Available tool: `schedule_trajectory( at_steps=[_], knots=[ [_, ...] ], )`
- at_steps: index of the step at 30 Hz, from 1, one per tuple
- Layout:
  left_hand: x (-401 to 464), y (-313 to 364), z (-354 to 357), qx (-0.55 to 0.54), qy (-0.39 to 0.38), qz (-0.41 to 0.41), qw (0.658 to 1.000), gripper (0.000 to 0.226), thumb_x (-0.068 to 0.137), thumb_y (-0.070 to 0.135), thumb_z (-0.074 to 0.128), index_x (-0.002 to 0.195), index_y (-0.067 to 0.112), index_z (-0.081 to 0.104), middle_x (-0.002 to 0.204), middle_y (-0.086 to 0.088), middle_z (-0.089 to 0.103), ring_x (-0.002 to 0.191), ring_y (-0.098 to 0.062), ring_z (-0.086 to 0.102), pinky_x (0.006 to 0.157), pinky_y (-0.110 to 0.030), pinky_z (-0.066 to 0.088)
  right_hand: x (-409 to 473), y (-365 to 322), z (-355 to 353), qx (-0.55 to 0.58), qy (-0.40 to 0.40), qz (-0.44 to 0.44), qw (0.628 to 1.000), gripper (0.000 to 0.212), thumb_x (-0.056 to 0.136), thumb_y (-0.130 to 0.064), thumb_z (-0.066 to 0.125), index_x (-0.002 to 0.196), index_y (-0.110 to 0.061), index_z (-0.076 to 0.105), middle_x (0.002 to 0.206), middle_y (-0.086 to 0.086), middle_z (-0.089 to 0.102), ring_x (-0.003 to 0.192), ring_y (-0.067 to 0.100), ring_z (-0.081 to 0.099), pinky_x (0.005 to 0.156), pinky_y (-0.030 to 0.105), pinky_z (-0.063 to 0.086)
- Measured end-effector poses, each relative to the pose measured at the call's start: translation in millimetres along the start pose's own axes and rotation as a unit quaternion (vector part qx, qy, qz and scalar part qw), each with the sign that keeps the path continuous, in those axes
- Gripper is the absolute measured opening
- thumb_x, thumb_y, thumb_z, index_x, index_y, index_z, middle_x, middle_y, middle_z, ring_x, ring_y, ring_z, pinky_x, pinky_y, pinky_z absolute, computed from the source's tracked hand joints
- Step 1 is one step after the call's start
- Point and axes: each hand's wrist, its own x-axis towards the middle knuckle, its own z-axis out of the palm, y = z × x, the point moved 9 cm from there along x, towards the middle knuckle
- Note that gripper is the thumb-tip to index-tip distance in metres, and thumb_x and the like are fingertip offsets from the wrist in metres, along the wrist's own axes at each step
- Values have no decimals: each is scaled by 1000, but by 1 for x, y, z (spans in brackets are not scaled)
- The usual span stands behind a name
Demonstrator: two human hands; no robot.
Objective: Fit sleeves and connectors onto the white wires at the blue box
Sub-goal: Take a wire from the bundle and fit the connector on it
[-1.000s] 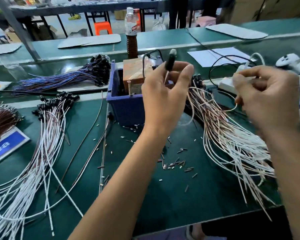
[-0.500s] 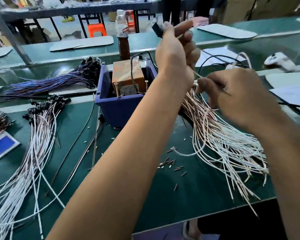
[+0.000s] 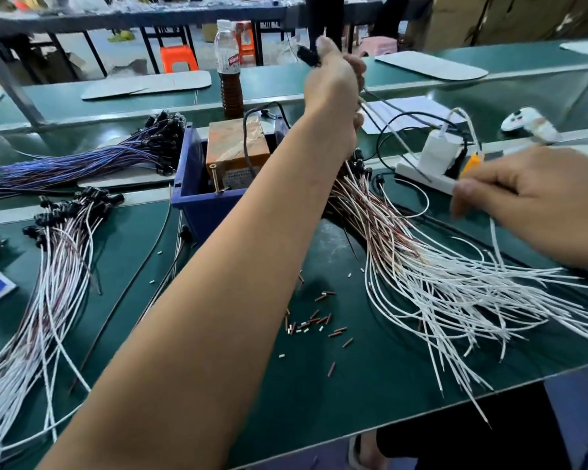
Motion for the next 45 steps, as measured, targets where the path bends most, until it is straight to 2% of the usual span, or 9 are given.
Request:
schedule_trajectory(
  at_steps=[8,14,18,24,29,34,39,42,45],
  knots=[
    [12,-75,7,105,-38,-155,981,33,109,35,48,95,6,49,59,0,41,36,-7,35,35,-15,36,-7,41,62,-49,-131,134,981,33,106,-42,55,80,-29,71,64,1,71,42,11,65,54,28,49],
    [22,-100,-12,213,39,-69,974,16,97,4,68,100,-7,56,62,-11,63,31,-14,56,45,-27,55,-2,40,83,-96,-30,116,988,24,95,-47,73,76,-34,67,83,-1,72,75,19,64,63,30,45],
    [20,-92,-10,271,53,-14,961,26,93,8,70,111,-8,60,102,-24,70,50,-24,72,47,-32,59,-2,41,77,-52,25,125,991,22,87,-48,82,82,-28,74,79,-7,68,74,15,64,69,34,54],
    [25,-89,-11,408,12,13,913,15,97,4,59,87,-5,65,63,-15,73,68,-30,76,75,-39,65,17,18,66,-23,129,87,988,29,96,-40,73,113,-18,76,105,9,74,97,27,66,84,39,54],
    [18,-79,-9,610,48,138,779,24,95,30,74,100,10,63,94,-5,66,92,-24,68,65,-29,48,34,7,147,-104,-135,45,984,74,109,-45,46,166,-8,16,174,11,17,160,31,16,129,46,20],
    [2,-79,-16,560,53,139,815,34,97,29,69,118,4,57,112,-13,67,96,-30,69,70,-35,59,25,15,168,-108,-157,86,978,101,100,-68,42,166,-17,-15,174,1,-19,162,21,-13,129,54,4],
    [-28,-82,-20,550,-85,106,824,38,99,29,60,66,13,53,61,-2,54,54,-20,52,45,-24,35,31,-6,134,-48,-76,91,992,93,97,-46,68,166,-9,17,174,13,18,161,28,17,128,49,19],
    [-53,-95,-51,525,-223,-27,821,36,101,33,56,69,15,55,50,5,51,37,-11,42,36,-18,32,29,-42,105,-38,25,44,998,50,86,-21,75,134,-18,63,128,17,69,116,37,64,92,45,55],
    [-68,-78,-106,503,-232,-87,828,35,98,40,57,70,20,56,48,9,48,36,-9,37,37,-18,28,20,-95,103,11,66,6,998,37,80,-19,77,116,-27,76,99,8,78,90,34,71,76,39,59]
  ],
)
